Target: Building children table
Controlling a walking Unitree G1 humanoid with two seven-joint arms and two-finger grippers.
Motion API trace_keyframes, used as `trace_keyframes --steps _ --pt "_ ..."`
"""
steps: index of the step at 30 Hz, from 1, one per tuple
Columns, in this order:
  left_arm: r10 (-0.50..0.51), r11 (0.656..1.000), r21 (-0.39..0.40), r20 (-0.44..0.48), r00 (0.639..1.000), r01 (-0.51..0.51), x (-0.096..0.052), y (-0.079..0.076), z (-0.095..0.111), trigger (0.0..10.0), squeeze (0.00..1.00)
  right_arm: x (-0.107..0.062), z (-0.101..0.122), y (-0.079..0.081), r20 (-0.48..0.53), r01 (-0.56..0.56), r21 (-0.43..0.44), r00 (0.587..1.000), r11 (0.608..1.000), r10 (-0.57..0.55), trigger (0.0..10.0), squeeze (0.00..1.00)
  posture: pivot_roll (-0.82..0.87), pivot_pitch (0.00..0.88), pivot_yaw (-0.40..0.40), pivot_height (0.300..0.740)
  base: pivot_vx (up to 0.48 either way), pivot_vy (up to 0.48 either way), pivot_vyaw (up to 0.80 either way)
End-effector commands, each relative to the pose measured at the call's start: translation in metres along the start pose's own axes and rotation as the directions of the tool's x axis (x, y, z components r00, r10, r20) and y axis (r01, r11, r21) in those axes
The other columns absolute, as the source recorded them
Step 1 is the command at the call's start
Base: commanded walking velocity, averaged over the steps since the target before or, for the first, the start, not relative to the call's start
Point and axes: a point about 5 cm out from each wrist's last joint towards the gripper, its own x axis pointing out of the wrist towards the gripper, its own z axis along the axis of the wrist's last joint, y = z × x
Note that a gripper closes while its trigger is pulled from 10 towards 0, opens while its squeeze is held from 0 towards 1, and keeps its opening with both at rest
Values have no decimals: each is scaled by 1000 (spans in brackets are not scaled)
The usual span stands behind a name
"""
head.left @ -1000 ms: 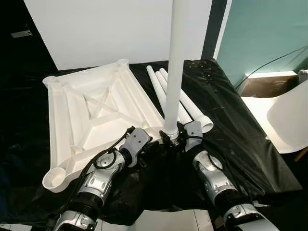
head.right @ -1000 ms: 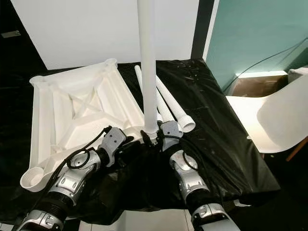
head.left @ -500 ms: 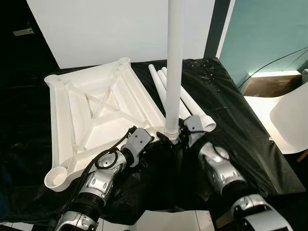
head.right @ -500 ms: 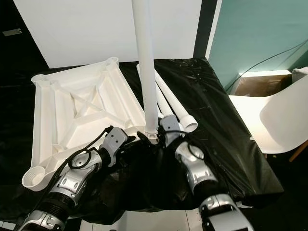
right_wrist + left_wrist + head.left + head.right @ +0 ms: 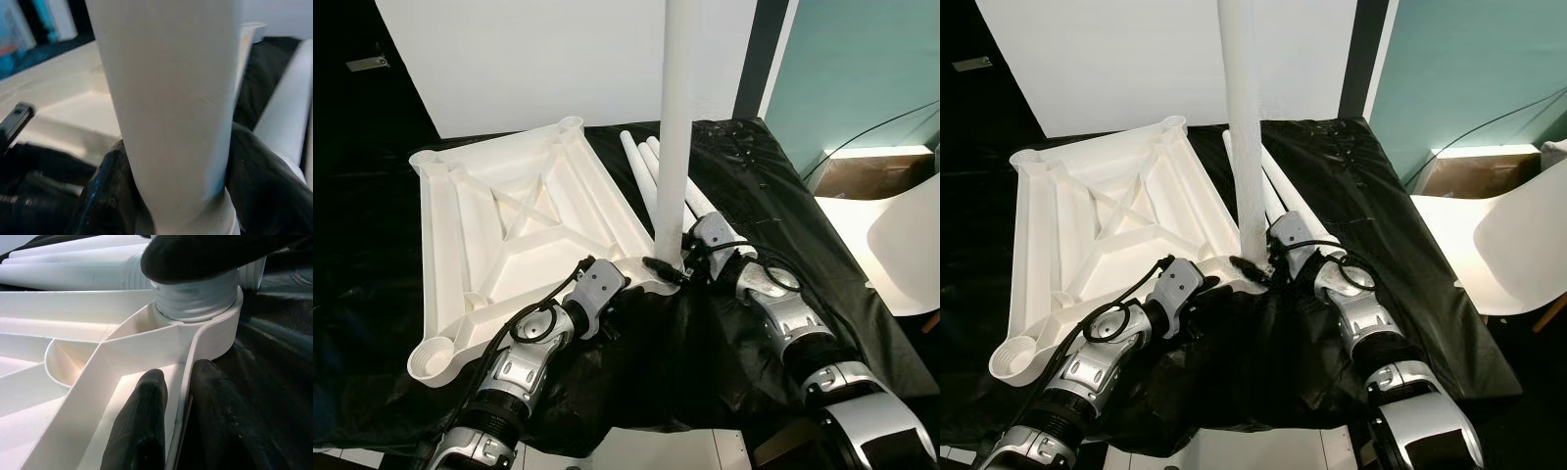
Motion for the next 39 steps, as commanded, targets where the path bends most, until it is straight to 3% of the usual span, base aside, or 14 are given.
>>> trace_keyframes --steps 1,4,6,7,9,13,14,15,22,23,26,27,33,39 --pt "-79 995 -60 -107 991 73 -1 -17 -26 10000 0 -5 -15 9 -24 89 49 996 995 -88 0 0 23 0 6 740 0 0 0" --pt "-73 996 -59 -107 992 67 -2 -16 -26 10000 0 -8 -20 14 -17 171 59 985 984 -170 0 0 29 0 8 740 0 0 0" --pt "-69 996 -58 -108 992 63 -4 -15 -27 10000 0 -12 -26 22 -5 326 60 945 943 -327 0 0 31 0 10 740 0 0 0" --pt "-69 996 -58 -108 992 63 -4 -15 -27 10000 0 -12 -26 22 -5 326 60 945 943 -327 0 0 31 0 10 740 0 0 0" --pt "-70 996 -57 -111 991 64 -5 -15 -27 10000 0 -12 -26 26 8 426 76 904 902 -427 0 0 30 0 12 740 0 0 0" --pt "-70 996 -56 -111 991 64 -5 -15 -27 10000 0 -11 -26 26 9 444 78 895 892 -446 0 0 26 0 15 740 0 0 0" --pt "-72 996 -54 -110 991 67 -4 -15 -26 10000 0 -10 -26 26 1 453 82 891 888 -455 3373 0 22 0 19 740 0 0 0" --pt "-74 996 -53 -108 991 69 -3 -15 -26 10000 0 -9 -26 26 -3 447 77 894 891 -448 10000 0 18 0 21 740 0 0 0" --pt "-81 996 -52 -105 991 76 -1 -16 -24 10000 0 -10 -23 25 0 435 42 900 899 -436 10000 20 11 0 21 740 0 0 0" --pt "-82 996 -52 -105 991 77 -1 -16 -24 10000 0 -10 -22 22 4 429 39 903 903 -429 10000 1000 10 0 21 740 0 0 0" --pt "-83 996 -53 -104 991 78 0 -16 -24 10000 0 -9 -18 19 13 365 26 931 930 -366 10000 949 8 0 18 740 0 0 0" --pt "-83 995 -54 -104 991 78 0 -16 -24 10000 0 -8 -15 18 20 328 18 945 945 -328 10000 0 9 0 17 740 0 0 0" --pt "-85 995 -59 -104 991 79 0 -18 -25 10000 0 -4 -7 11 19 155 -2 988 988 -155 10000 0 8 0 16 740 0 0 0" --pt "-85 995 -58 -106 991 79 0 -17 -25 10000 0 -3 -3 4 10 104 -29 995 994 -104 10000 0 7 0 21 740 0 0 0"
